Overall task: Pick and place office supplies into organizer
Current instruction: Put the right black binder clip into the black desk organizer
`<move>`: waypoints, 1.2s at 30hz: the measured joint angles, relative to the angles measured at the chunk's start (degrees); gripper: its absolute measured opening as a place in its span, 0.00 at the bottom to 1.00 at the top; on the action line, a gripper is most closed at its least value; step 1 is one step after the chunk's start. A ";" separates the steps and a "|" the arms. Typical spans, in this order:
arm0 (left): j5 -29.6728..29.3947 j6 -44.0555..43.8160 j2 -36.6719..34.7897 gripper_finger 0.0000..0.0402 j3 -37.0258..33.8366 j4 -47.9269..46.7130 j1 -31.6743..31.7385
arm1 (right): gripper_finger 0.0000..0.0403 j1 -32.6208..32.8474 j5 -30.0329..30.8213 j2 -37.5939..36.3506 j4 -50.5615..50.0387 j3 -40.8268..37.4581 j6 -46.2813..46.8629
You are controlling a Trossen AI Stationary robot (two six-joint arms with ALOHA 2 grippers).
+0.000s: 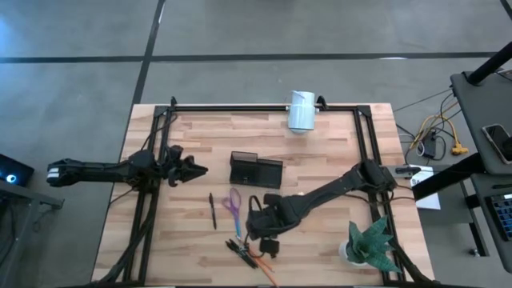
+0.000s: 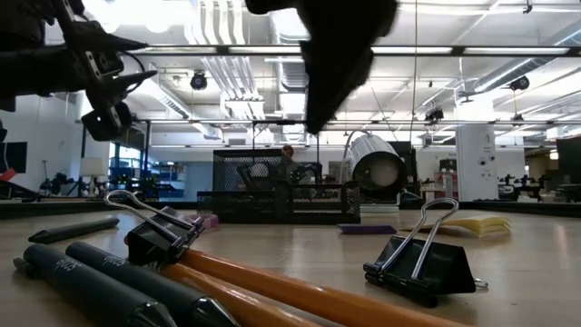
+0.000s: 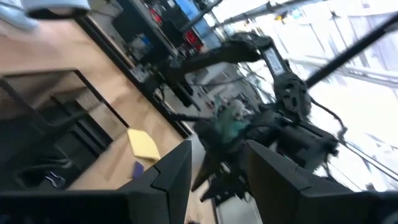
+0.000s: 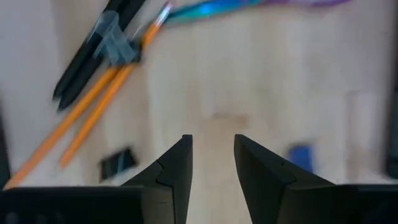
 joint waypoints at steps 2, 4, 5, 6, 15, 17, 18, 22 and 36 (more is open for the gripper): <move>2.34 0.01 0.08 0.33 0.02 0.00 0.00 | 0.28 0.80 -4.00 0.00 0.01 -1.54 3.34; 4.13 0.00 0.31 0.33 0.02 -0.07 -0.02 | 0.29 1.68 -7.69 0.00 0.09 -3.19 10.74; 4.81 0.01 0.48 0.33 0.02 -0.04 -0.02 | 0.30 2.12 -9.30 0.00 0.23 -3.92 15.34; 5.35 -0.01 0.67 0.33 0.01 -0.07 -0.02 | 0.31 2.56 -10.56 0.00 0.55 -4.53 19.63; 8.41 -0.07 2.53 0.33 0.00 -0.21 -0.02 | 0.46 7.91 -7.19 -0.11 11.23 -3.53 45.53; 8.58 -0.06 2.96 0.33 0.02 -0.27 -0.02 | 0.51 8.44 -4.13 -0.11 10.68 -4.00 51.54; 8.60 -0.06 3.25 0.33 -0.01 -0.27 -0.02 | 0.53 8.64 -2.90 -0.11 10.21 -4.45 54.67; 8.89 -0.08 4.38 0.33 -0.01 -0.31 -0.02 | 0.58 8.65 -1.92 -0.11 6.87 -6.65 66.78; 12.57 -0.40 6.12 0.33 -0.01 -0.13 -0.02 | 0.55 7.79 -4.58 -0.09 13.69 -11.52 70.52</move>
